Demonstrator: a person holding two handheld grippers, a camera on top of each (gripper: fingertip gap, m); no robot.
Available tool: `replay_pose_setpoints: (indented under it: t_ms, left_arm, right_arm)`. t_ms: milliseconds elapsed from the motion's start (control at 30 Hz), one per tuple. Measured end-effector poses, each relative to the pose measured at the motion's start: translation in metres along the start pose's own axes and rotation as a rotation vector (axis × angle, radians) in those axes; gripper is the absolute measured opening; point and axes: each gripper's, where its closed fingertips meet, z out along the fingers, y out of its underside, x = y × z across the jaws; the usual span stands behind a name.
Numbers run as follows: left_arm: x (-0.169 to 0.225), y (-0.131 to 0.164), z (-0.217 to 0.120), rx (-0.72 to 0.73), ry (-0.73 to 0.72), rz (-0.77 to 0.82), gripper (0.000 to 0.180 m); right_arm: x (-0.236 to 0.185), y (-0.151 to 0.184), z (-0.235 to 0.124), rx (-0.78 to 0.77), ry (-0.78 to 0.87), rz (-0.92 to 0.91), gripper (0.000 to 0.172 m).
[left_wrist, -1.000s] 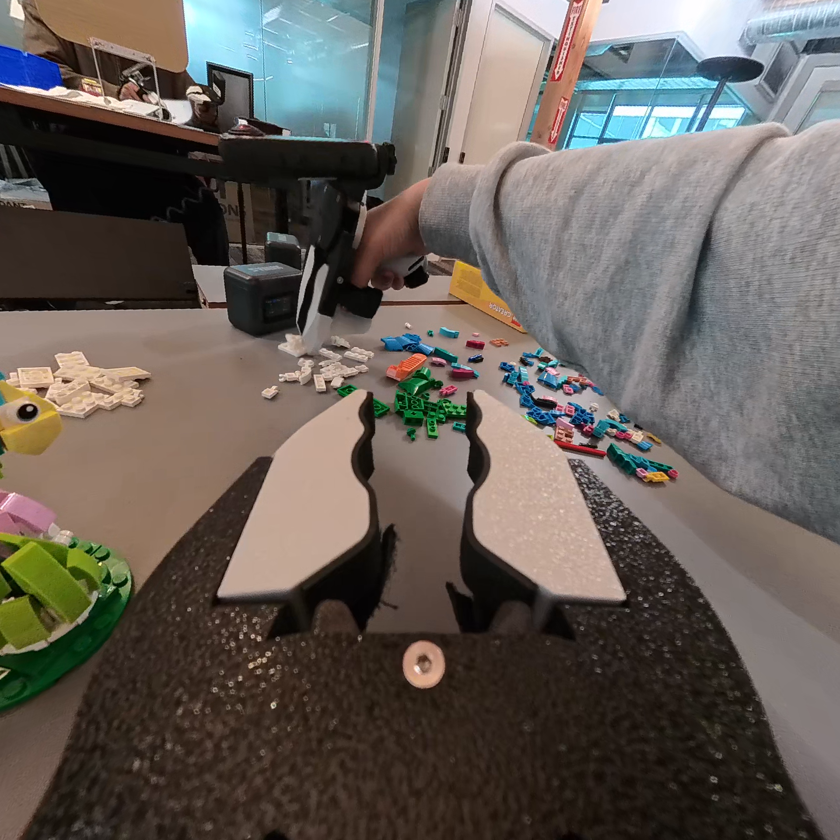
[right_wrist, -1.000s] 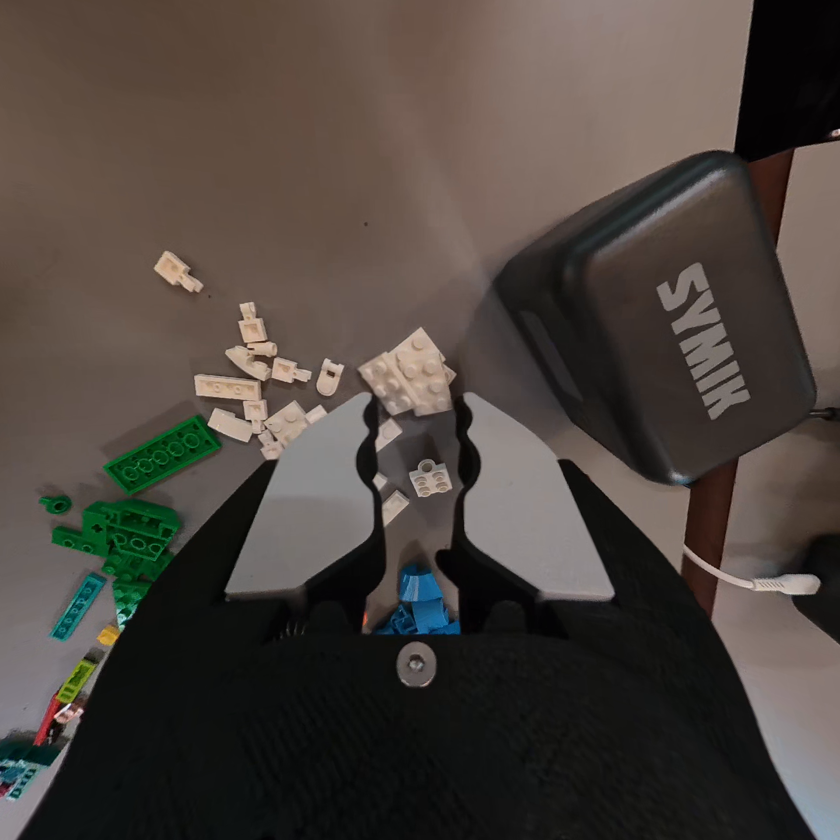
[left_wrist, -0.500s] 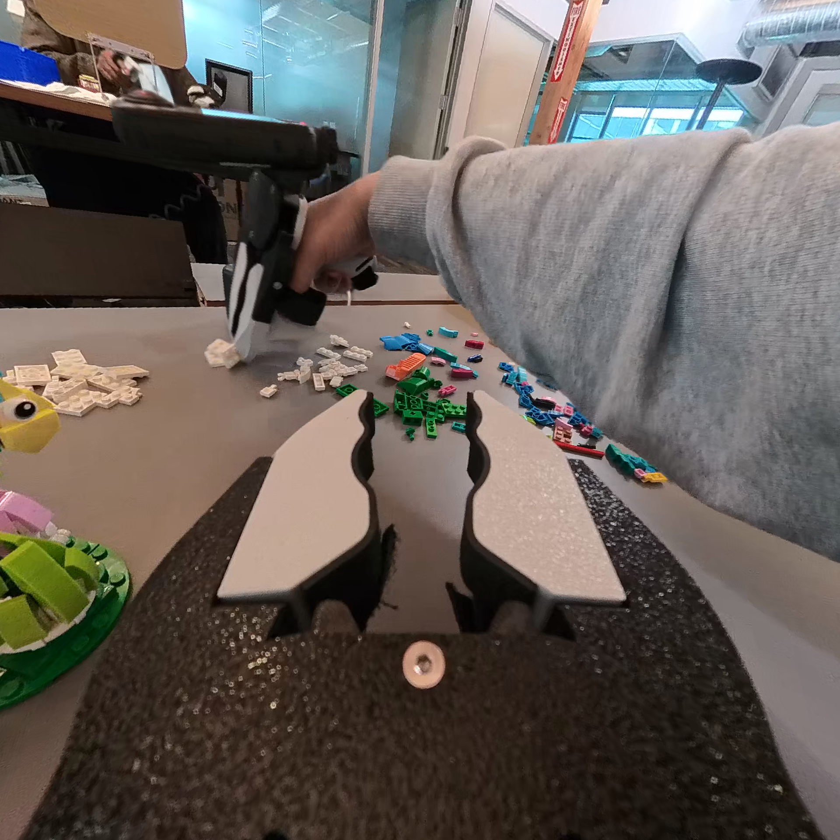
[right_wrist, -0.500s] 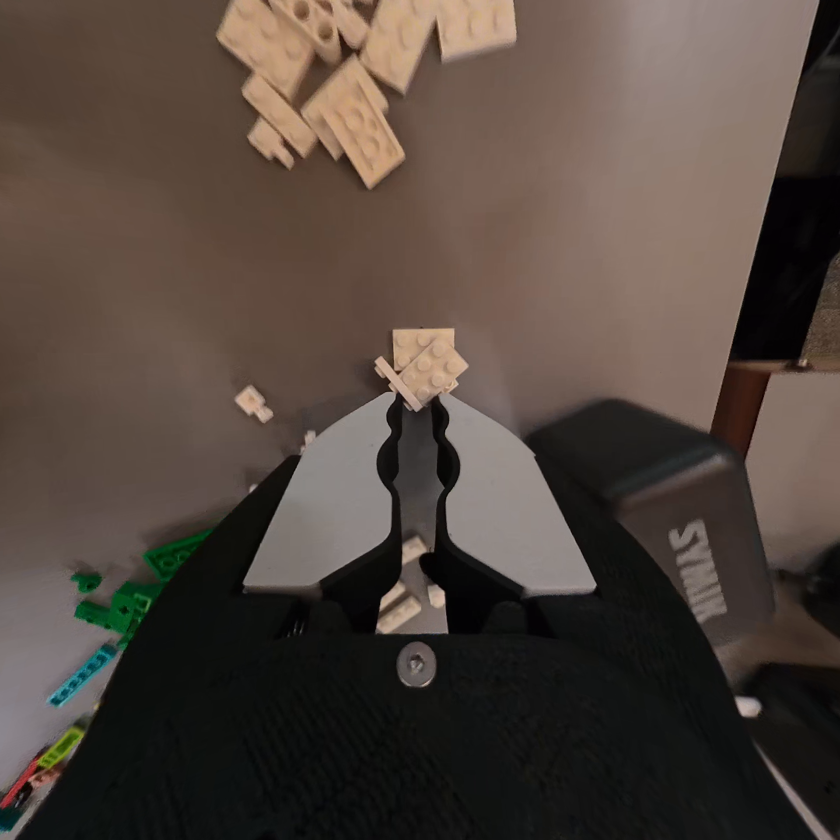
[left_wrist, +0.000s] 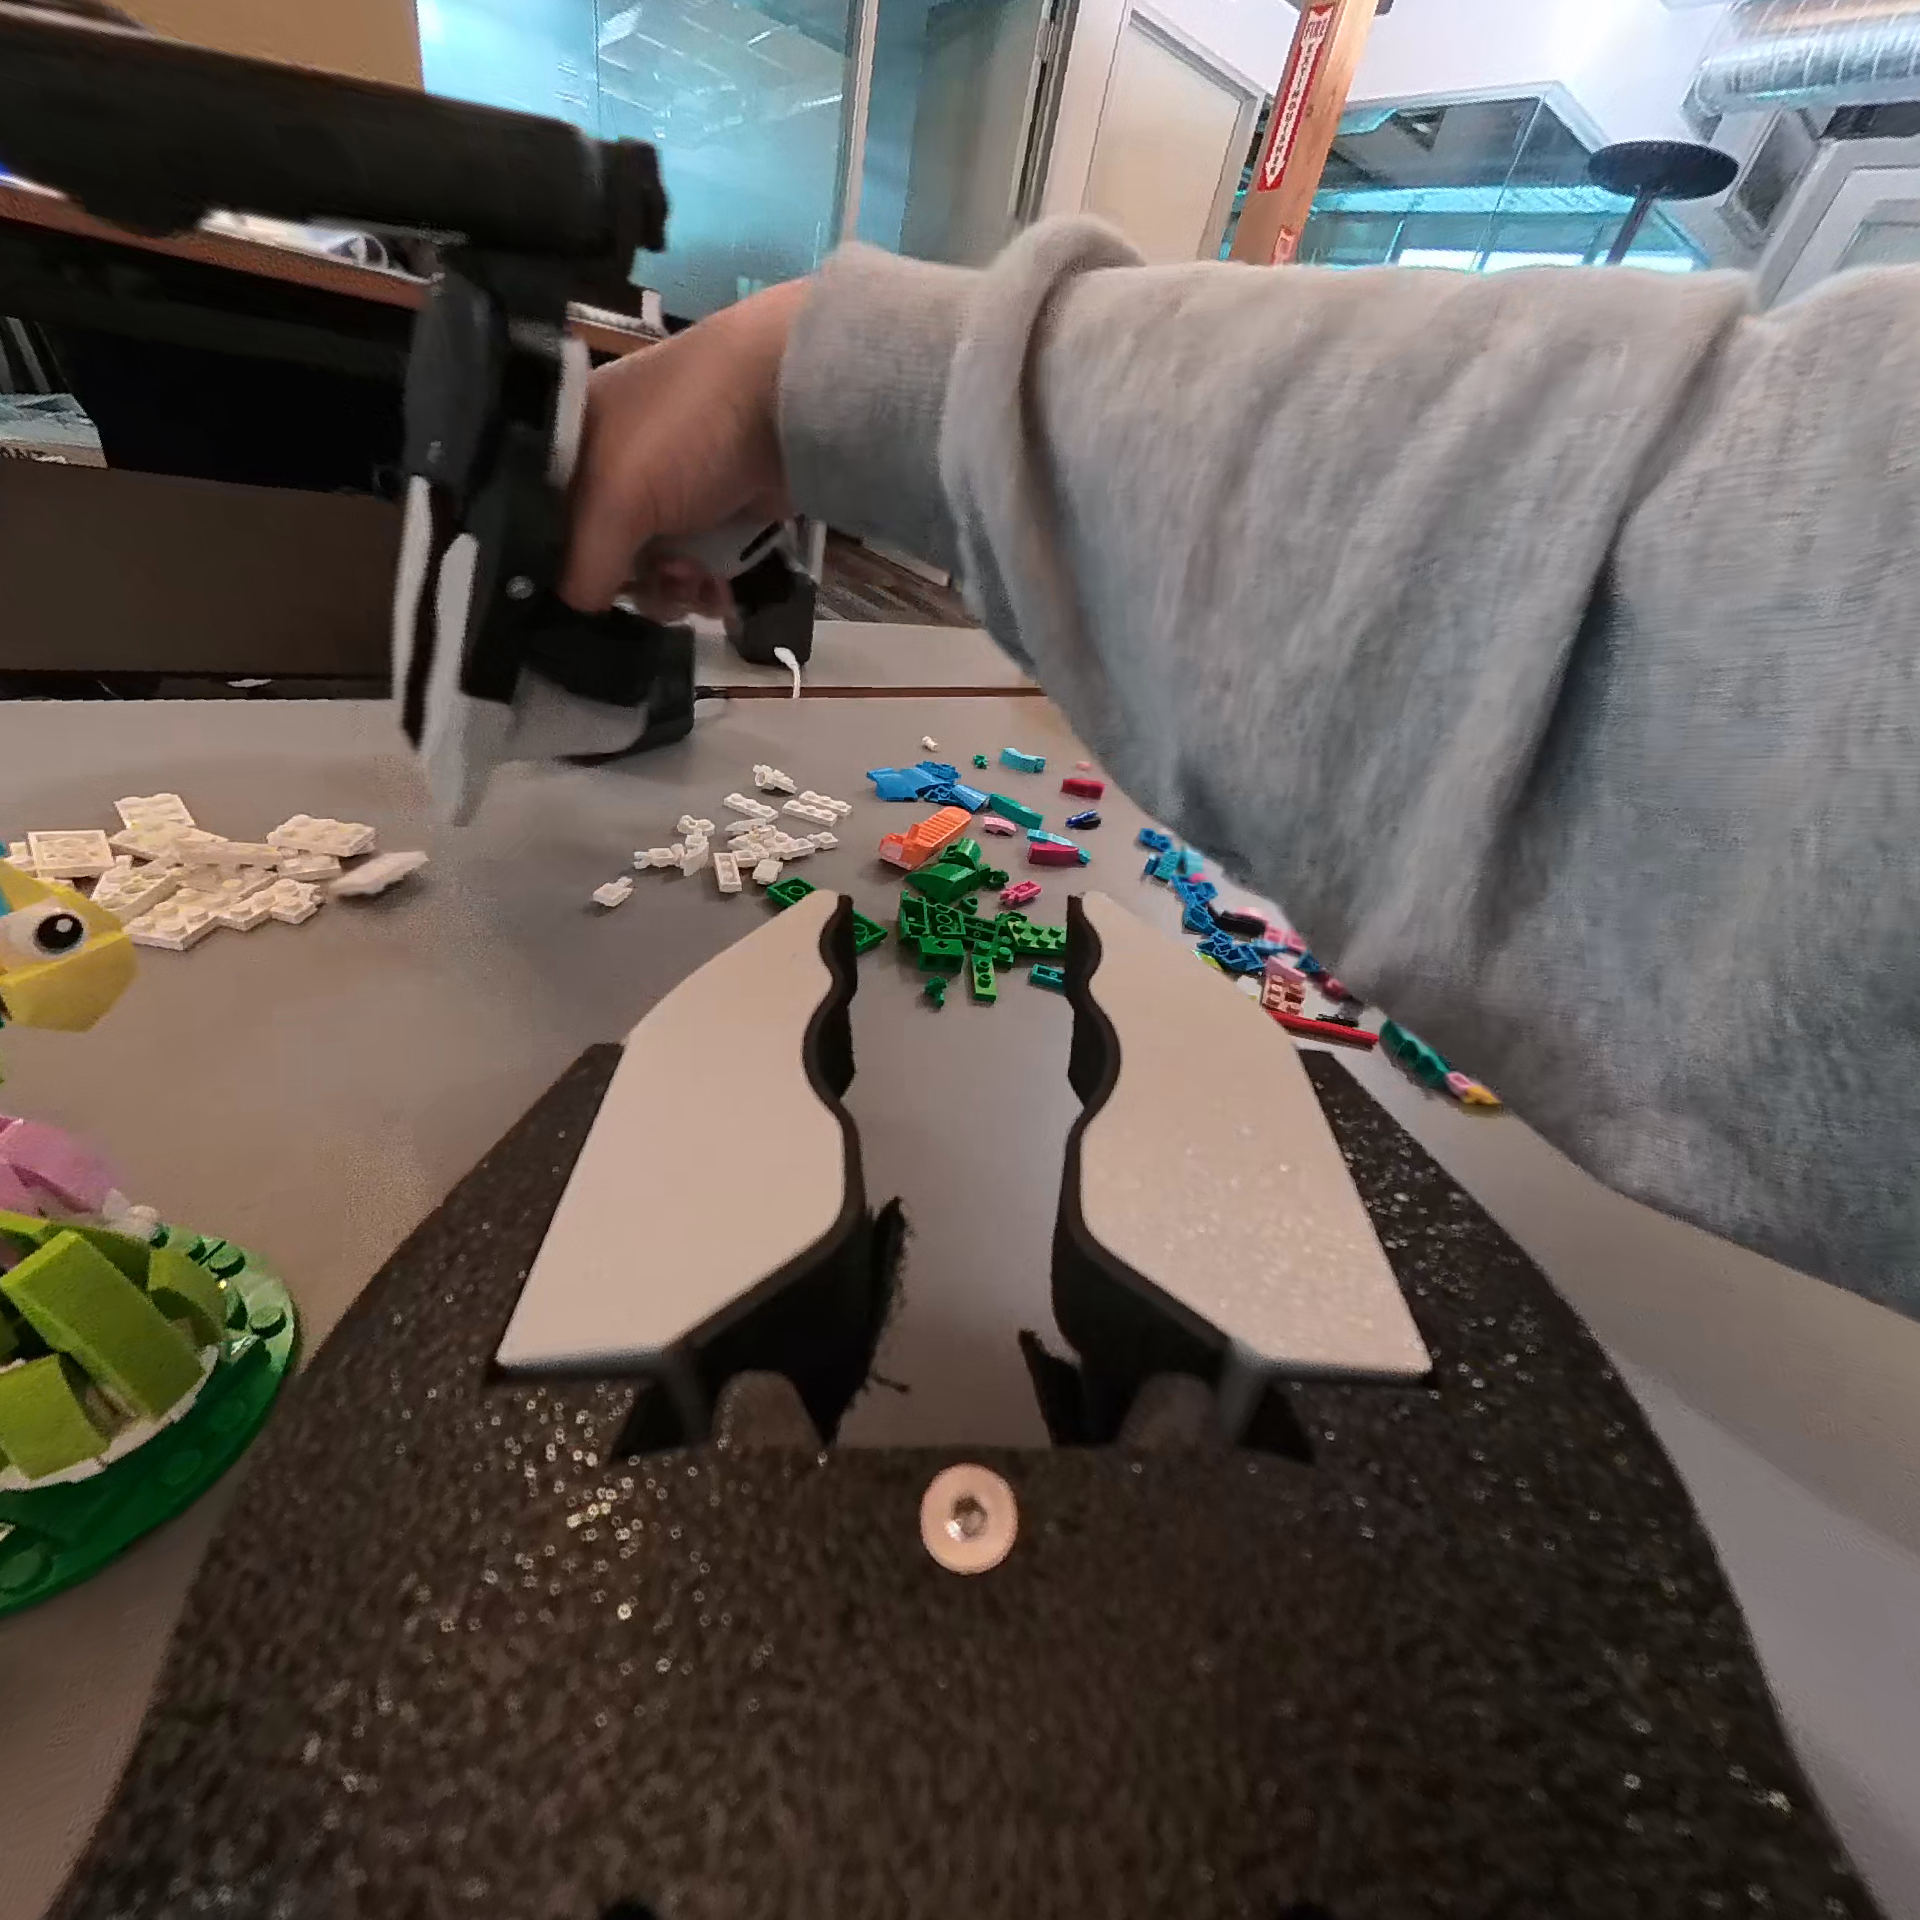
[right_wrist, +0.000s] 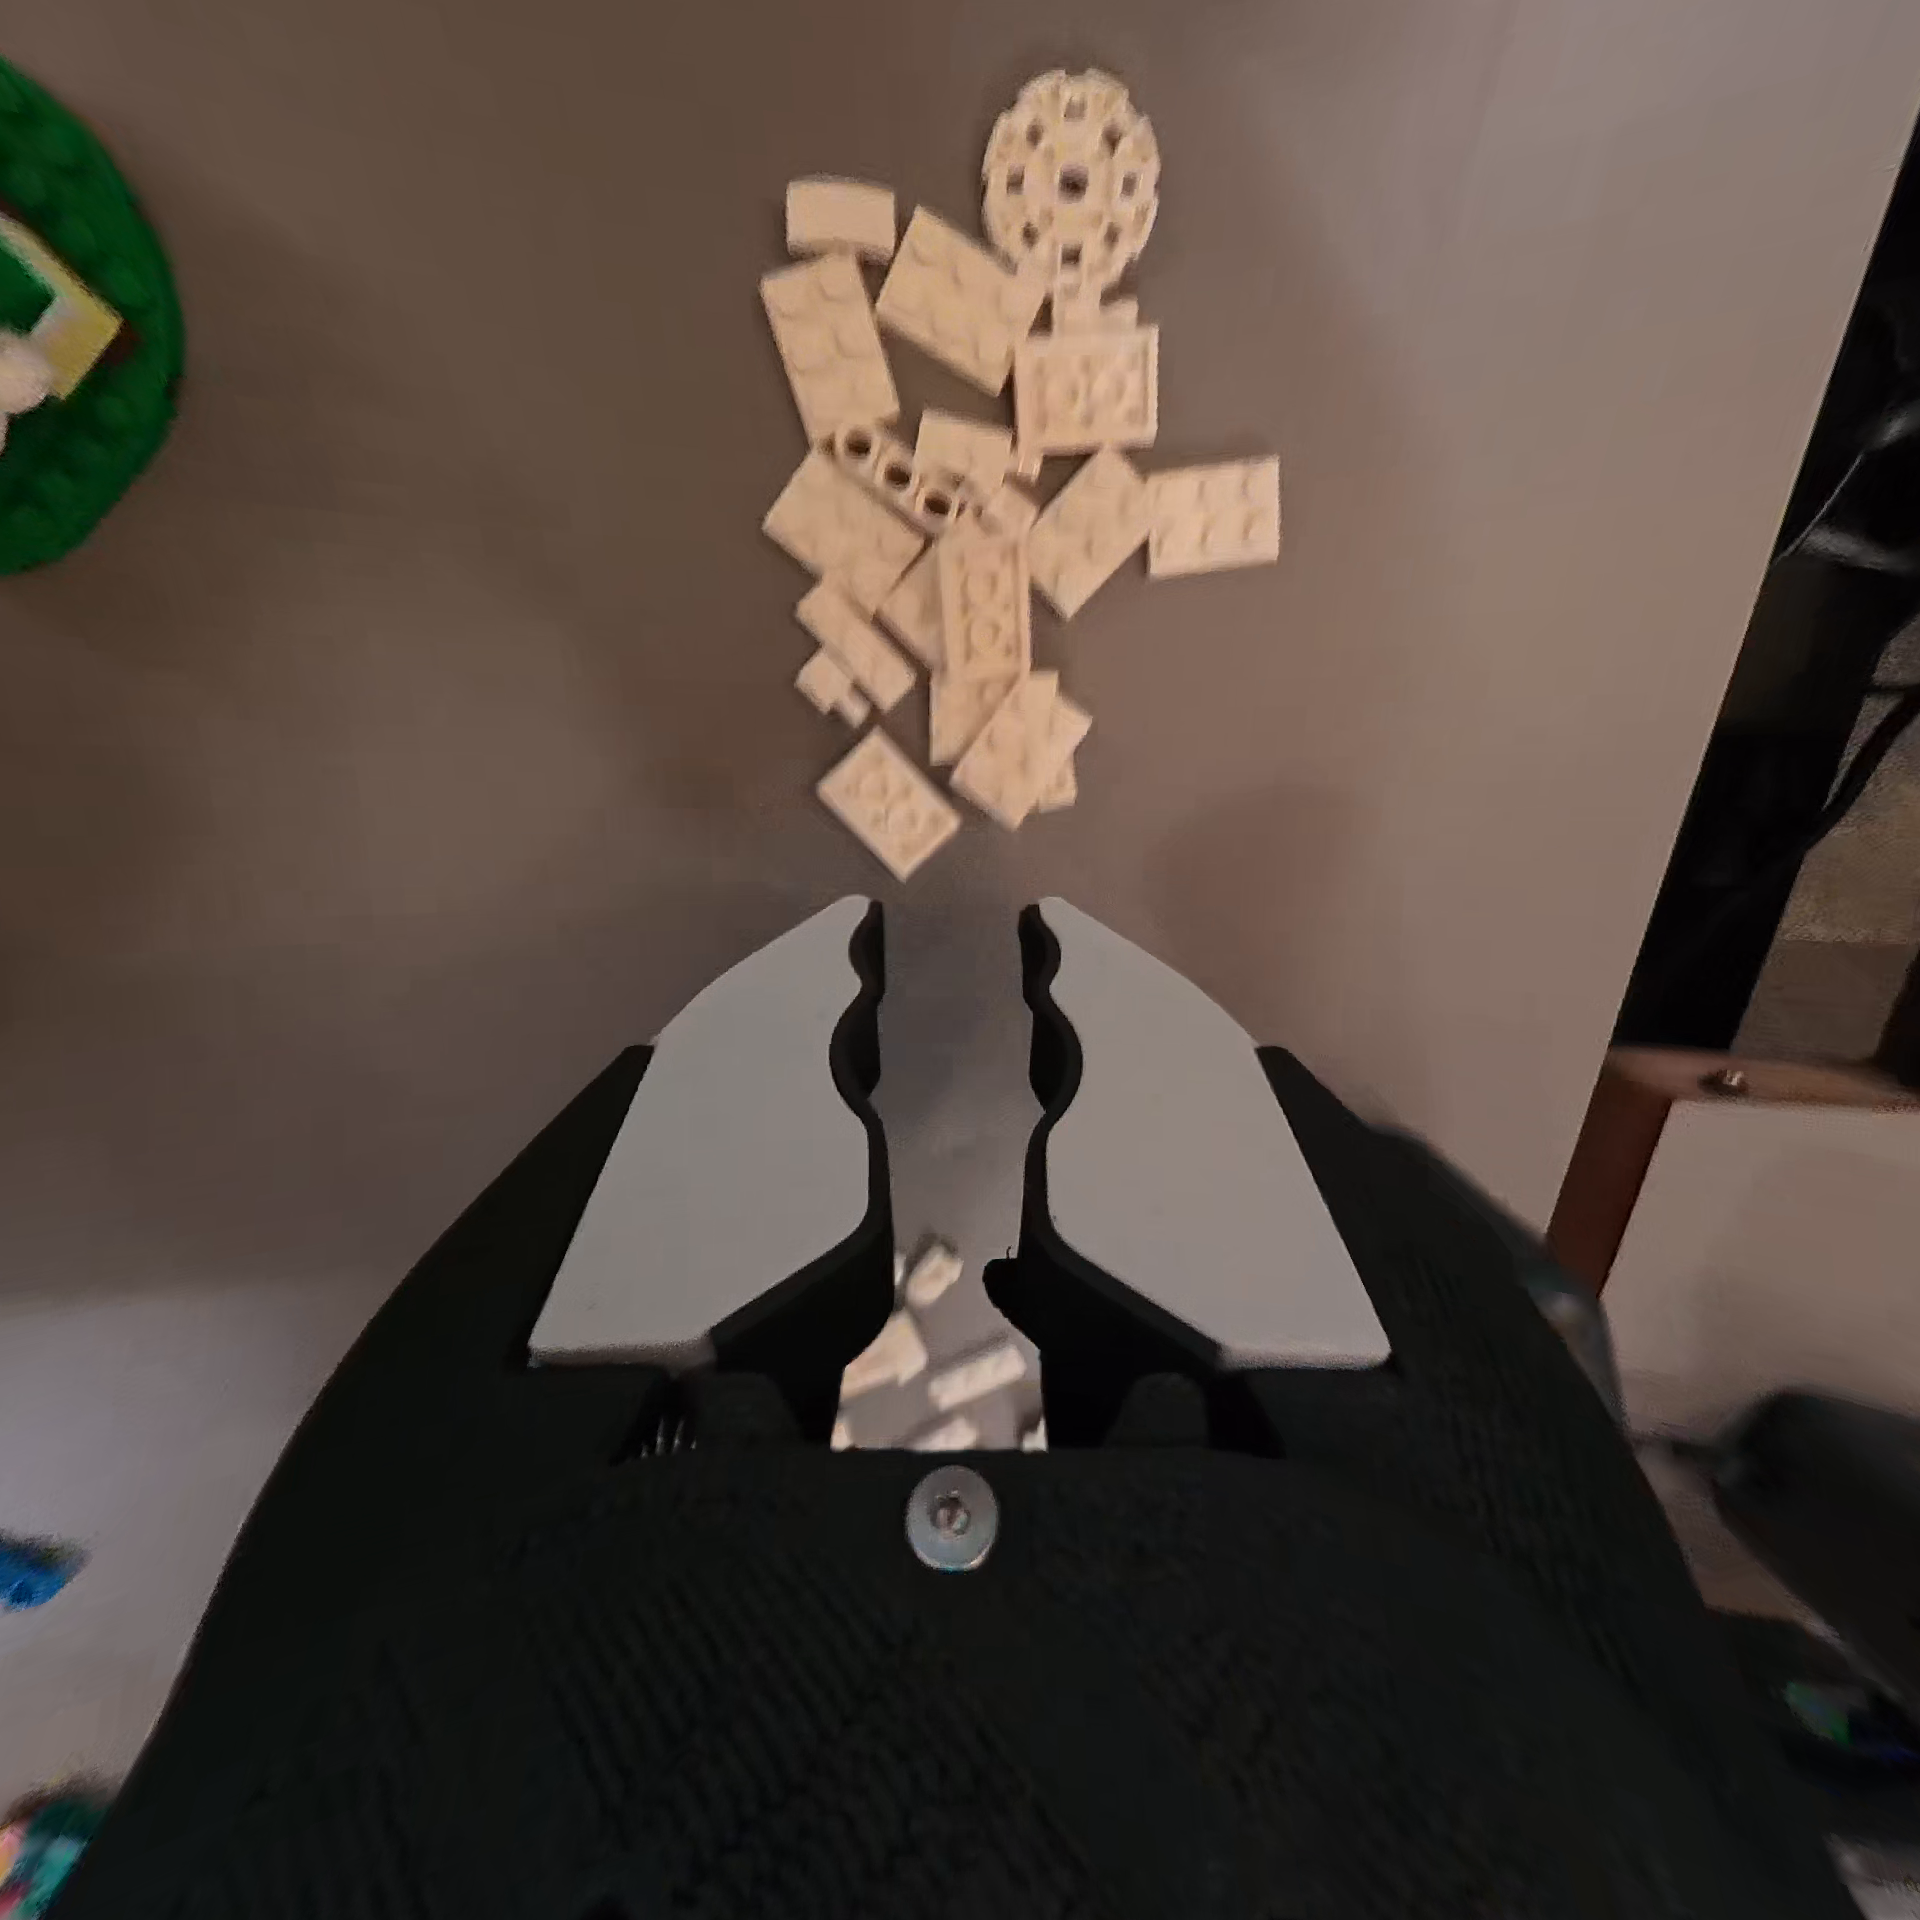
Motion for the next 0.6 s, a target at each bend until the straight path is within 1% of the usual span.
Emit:
replay_pose_setpoints:
  t_ms: [133, 167, 233, 367, 467, 533, 600]
  left_arm:
    - [0.000, 0.000, 0.001, -0.001, 0.002, -0.006, 0.038]
    - [0.000, 0.000, 0.001, -0.002, 0.002, -0.006, 0.038]
    - [-0.001, 0.001, 0.001, -0.003, -0.003, -0.004, 0.038]
    - [-0.001, 0.001, 0.001, -0.005, -0.008, 0.001, 0.038]
    - [-0.001, 0.001, 0.001, -0.005, -0.007, 0.000, 0.038]
    - [-0.001, 0.001, 0.001, -0.006, -0.007, -0.002, 0.038]
    - [-0.001, 0.001, 0.001, -0.005, -0.005, -0.006, 0.038]
  right_arm:
    - [-0.021, 0.043, -0.012, -0.064, -0.062, 0.006, 0.035]
    - [-0.023, 0.053, -0.013, -0.079, -0.054, 0.002, 0.035]
    - [-0.025, 0.065, -0.012, -0.075, -0.040, 0.013, 0.030]
    - [-0.027, 0.071, -0.005, -0.036, -0.036, 0.045, 0.019]
    - [-0.026, 0.073, 0.001, -0.051, -0.026, 0.042, 0.015]
    - [-0.024, 0.071, 0.002, -0.050, -0.029, 0.053, 0.008]
    - [-0.023, 0.071, 0.002, -0.067, -0.040, 0.055, 0.006]
